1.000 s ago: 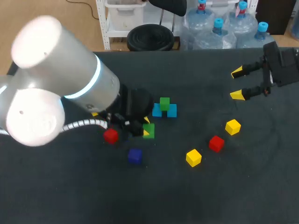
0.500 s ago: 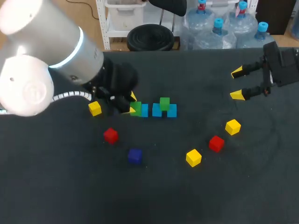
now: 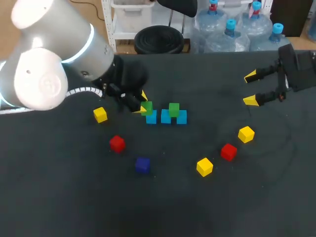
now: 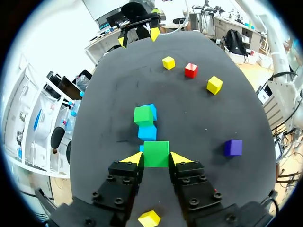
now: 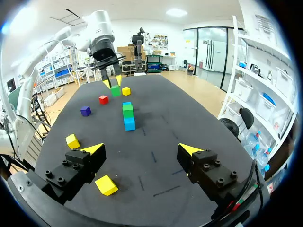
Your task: Place the blue cubes, place green cubes on the blue cubes, place the yellow cubes on the green cubes, then place the red cubes on the yellow cubes, and place purple cube on the red cubes.
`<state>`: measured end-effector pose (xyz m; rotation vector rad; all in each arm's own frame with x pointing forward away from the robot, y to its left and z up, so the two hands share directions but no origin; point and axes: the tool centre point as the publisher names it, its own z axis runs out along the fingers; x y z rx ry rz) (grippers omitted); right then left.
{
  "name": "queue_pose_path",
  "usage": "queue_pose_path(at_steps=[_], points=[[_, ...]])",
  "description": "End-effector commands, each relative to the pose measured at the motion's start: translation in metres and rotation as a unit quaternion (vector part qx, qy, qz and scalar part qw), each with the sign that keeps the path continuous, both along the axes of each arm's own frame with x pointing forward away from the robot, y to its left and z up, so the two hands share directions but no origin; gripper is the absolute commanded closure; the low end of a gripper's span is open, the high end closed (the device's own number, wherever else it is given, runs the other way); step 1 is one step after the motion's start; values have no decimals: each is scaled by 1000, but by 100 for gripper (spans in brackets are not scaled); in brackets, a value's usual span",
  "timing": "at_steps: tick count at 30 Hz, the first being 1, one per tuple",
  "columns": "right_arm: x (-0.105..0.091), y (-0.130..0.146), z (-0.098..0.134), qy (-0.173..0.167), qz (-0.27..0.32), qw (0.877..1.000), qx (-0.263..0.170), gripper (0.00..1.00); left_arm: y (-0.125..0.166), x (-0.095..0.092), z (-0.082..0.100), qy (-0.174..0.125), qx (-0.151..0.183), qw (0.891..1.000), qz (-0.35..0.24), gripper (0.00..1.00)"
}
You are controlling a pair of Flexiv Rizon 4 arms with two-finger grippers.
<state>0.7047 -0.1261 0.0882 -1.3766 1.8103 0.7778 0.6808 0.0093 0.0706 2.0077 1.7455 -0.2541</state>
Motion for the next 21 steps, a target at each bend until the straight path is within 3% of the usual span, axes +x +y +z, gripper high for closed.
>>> queue_pose_path(at_steps=[1, 21], points=[[0, 0, -1, -1, 0, 1000, 1, 0, -6, 15, -4, 9, 2, 1000, -6, 100], [0, 0, -1, -1, 0, 1000, 1, 0, -27, 23, -11, 17, -17, 1000, -2, 100]])
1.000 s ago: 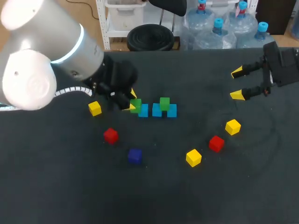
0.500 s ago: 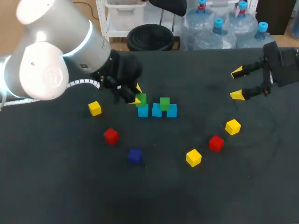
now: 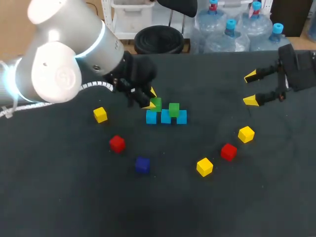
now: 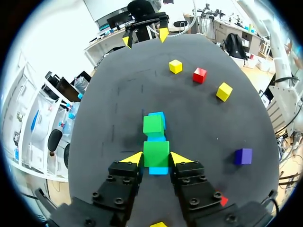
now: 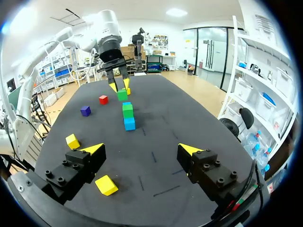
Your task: Place the blue cubes, place green cubes on the blue cubes, place the yellow cubes on the green cubes, then place the red cubes on the yellow cubes, and place purple cube on the red cubes.
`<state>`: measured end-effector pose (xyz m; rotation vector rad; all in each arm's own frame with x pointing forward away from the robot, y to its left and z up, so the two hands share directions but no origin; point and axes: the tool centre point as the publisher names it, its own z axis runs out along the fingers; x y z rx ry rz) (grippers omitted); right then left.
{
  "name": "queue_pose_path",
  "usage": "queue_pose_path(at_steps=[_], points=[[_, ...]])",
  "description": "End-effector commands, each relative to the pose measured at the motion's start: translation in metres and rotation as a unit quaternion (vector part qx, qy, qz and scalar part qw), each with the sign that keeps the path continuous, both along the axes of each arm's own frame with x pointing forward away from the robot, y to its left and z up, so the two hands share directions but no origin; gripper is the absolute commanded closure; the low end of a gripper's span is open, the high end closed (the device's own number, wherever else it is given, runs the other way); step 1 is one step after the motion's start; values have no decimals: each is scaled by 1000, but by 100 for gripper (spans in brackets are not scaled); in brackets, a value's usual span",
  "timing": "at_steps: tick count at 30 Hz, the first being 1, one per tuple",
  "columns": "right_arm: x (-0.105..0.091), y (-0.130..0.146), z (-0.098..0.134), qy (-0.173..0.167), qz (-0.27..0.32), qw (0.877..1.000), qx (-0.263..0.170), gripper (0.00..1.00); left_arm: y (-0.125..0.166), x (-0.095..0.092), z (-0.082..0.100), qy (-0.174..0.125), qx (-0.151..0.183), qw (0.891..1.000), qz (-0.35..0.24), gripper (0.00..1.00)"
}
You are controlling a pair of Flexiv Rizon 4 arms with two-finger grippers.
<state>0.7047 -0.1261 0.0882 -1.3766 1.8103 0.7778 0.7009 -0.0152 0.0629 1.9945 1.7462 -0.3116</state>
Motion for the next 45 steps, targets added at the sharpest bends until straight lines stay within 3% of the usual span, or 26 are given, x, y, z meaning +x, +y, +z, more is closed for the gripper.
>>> queue_pose_path(at_steps=[1, 45], points=[[0, 0, -1, -1, 0, 1000, 1, 0, -3, 3, -5, 3, -2, 1000, 0, 100], [0, 0, -1, -1, 0, 1000, 1, 0, -6, 9, -23, 26, 14, 1000, 2, 100]])
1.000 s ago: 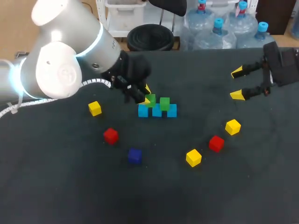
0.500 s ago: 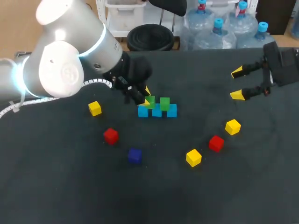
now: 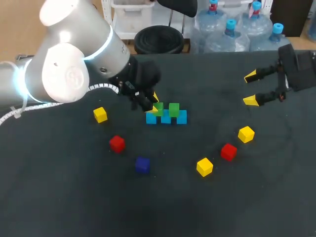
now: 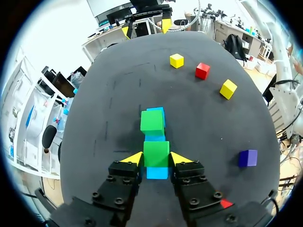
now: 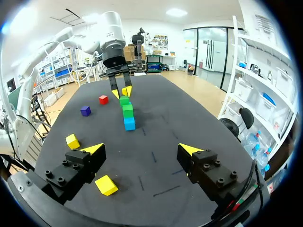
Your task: Place the blue cubes, place green cubes on the blue cubes, place the yellow cubes on the green cubes, then place the red cubes on the yellow cubes, and place purple cube on the red cubes.
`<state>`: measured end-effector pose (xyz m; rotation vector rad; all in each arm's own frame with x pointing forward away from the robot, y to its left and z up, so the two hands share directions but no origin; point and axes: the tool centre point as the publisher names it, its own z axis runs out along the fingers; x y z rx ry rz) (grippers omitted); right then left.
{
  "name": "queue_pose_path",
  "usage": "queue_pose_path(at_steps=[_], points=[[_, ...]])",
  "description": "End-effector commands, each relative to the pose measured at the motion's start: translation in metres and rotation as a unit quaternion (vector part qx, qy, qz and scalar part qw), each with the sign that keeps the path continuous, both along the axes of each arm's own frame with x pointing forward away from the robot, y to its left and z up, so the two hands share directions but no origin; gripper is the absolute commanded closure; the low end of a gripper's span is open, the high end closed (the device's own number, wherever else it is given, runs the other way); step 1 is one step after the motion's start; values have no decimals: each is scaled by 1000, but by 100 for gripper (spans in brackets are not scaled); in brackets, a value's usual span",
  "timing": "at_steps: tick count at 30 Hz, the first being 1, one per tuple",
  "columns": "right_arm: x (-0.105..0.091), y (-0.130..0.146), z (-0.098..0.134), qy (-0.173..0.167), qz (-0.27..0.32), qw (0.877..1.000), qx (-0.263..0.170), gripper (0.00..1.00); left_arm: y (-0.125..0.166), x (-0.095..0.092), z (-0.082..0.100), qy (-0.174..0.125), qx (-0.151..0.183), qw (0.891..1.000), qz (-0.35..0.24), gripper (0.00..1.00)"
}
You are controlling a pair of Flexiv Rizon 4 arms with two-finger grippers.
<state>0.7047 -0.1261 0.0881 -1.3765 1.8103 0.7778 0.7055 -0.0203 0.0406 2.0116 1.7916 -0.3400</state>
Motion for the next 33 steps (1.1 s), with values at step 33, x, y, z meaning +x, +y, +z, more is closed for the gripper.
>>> queue_pose_path(at_steps=[33], points=[[0, 0, -1, -1, 0, 1000, 1, 0, -2, 11, -4, 8, 9, 1000, -2, 100]])
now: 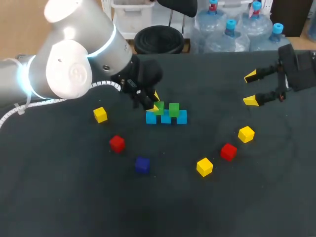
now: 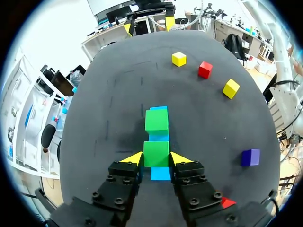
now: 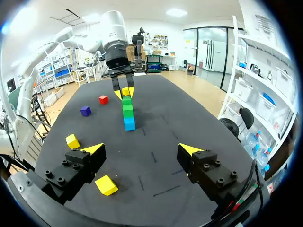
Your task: Place the blue cubes, place green cubes on the blue cubes, place the yellow cubes on the green cubes, then place the red cubes on the yellow cubes, and place purple cube on the red cubes.
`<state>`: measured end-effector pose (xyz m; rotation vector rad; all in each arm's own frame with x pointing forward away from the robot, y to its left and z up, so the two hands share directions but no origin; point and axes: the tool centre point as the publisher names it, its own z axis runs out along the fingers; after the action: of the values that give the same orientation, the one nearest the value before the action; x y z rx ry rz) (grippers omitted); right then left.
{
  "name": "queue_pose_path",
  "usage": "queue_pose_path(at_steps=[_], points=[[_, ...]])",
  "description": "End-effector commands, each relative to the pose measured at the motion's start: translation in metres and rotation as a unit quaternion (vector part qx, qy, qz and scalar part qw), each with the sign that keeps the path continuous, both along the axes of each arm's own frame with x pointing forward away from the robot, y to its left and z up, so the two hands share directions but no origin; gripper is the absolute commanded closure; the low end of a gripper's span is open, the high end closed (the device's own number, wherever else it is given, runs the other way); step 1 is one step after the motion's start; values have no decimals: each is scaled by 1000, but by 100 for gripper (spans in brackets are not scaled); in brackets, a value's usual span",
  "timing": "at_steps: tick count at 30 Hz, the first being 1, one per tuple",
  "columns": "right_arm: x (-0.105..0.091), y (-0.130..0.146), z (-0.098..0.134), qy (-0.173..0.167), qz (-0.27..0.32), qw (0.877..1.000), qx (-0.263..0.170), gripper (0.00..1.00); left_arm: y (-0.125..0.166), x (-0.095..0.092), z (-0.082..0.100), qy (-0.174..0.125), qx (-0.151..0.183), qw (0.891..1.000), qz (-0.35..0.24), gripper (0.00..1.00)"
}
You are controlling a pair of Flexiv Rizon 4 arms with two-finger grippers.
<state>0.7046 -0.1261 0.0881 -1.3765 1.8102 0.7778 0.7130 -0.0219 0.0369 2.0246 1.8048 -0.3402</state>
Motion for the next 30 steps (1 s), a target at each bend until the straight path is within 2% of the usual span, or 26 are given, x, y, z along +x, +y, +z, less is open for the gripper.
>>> queue_pose_path(at_steps=[1, 22, 30], points=[[0, 0, -1, -1, 0, 1000, 1, 0, -1, 3, -1, 3, 3, 1000, -2, 100], [0, 0, -1, -1, 0, 1000, 1, 0, 0, 4, -2, 4, 5, 1000, -2, 100], [0, 0, -1, -1, 0, 1000, 1, 0, 0, 4, -3, 5, 7, 1000, -4, 95]])
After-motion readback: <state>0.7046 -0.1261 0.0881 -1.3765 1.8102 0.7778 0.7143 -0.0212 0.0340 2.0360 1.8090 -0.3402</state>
